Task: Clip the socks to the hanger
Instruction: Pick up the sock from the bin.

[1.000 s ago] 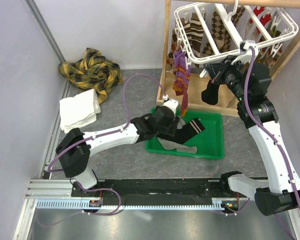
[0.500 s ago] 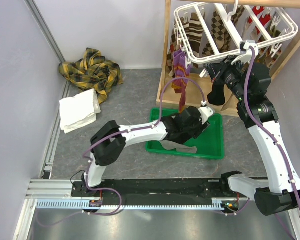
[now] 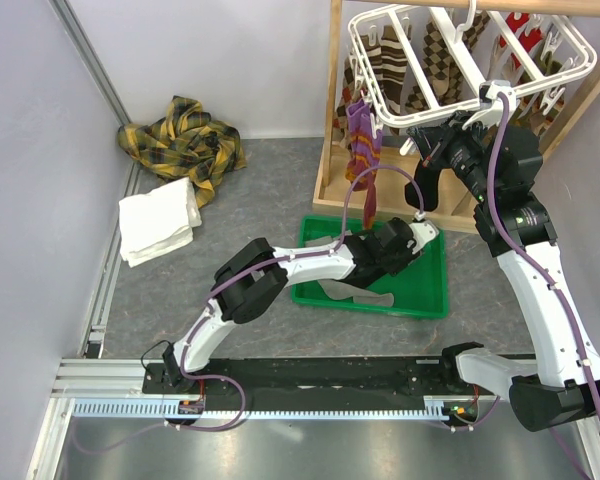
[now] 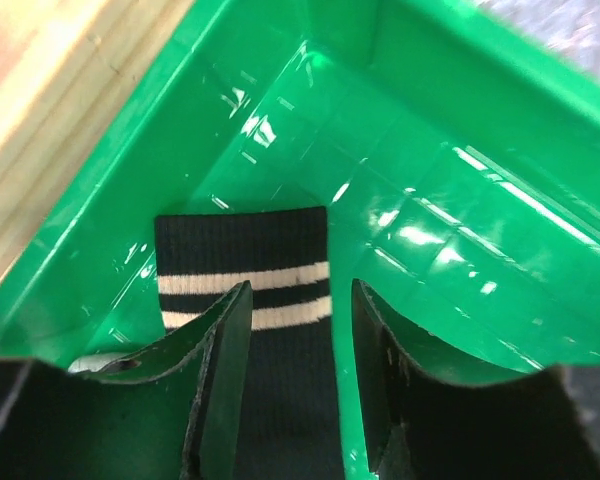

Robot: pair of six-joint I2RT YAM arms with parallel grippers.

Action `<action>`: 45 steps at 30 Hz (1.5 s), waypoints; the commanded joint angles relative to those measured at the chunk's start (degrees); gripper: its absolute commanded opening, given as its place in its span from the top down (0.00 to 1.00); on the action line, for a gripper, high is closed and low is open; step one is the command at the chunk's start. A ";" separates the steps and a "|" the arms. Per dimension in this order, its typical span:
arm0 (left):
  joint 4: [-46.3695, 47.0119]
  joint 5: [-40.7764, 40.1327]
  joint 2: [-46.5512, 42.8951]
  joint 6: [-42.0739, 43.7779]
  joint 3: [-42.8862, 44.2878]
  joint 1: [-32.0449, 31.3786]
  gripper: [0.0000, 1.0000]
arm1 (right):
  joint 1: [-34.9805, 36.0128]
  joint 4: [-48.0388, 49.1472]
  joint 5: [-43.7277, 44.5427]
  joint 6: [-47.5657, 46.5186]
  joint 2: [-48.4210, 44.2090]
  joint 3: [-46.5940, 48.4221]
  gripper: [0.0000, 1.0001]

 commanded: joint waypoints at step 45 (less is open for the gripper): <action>45.74 -4.50 -37.43 -10.65 -38.23 2.60 0.98 | -0.10 -0.58 -0.69 0.34 -1.80 0.63 1.00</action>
